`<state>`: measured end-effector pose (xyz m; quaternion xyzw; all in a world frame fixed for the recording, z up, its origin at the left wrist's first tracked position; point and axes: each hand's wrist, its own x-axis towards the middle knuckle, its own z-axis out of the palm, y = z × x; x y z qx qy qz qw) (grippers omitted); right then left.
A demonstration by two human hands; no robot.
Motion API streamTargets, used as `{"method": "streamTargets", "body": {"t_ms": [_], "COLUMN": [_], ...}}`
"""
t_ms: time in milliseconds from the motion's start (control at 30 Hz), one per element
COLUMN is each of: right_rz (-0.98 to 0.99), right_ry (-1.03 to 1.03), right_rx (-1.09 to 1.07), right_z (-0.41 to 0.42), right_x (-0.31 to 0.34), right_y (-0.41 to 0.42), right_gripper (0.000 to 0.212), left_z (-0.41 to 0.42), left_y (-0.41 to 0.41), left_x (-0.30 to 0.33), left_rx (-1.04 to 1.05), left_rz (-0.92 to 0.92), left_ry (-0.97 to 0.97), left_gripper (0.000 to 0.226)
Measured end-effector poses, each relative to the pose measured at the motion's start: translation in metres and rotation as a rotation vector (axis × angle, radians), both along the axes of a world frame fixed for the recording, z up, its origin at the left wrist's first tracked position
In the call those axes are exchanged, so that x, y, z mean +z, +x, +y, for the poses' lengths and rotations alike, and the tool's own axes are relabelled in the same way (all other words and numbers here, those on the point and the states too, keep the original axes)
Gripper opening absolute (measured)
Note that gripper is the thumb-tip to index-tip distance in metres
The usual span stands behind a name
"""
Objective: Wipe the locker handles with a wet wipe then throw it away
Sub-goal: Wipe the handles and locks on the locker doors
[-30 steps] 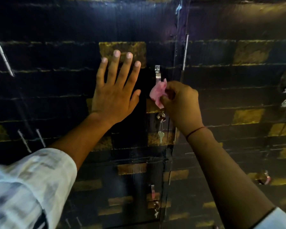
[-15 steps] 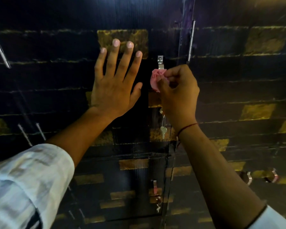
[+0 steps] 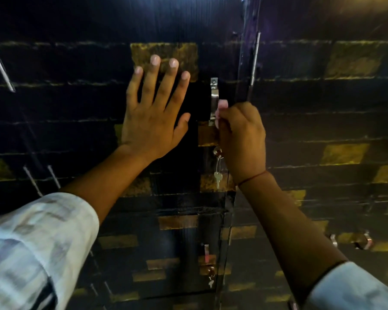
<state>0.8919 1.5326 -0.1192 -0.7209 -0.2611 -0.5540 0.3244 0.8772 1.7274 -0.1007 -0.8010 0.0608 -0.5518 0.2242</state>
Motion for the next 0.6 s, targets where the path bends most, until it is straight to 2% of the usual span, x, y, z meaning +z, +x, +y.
{"method": "streamTargets", "body": {"t_ms": [167, 367, 500, 600], "right_rz": [0.047, 0.008, 0.071, 0.122], "right_ry": [-0.089, 0.003, -0.052, 0.03], "right_rx": [0.005, 0.043, 0.054, 0.077], "right_z": [-0.01, -0.002, -0.007, -0.004], "right_x": [-0.004, 0.032, 0.018, 0.026], "right_y": [-0.004, 0.007, 0.003, 0.005], "right_gripper": [0.02, 0.009, 0.006, 0.007], "left_z": [0.0, -0.001, 0.0, -0.002], "left_y": [0.0, 0.0, -0.002, -0.001], "left_x": [0.001, 0.001, 0.0, 0.001], "left_rx": [-0.003, -0.009, -0.003, -0.006], "left_rz": [-0.01, 0.007, 0.003, 0.0], "left_ry": [0.004, -0.01, -0.009, 0.001], "left_gripper": [0.071, 0.072, 0.07, 0.07]}}
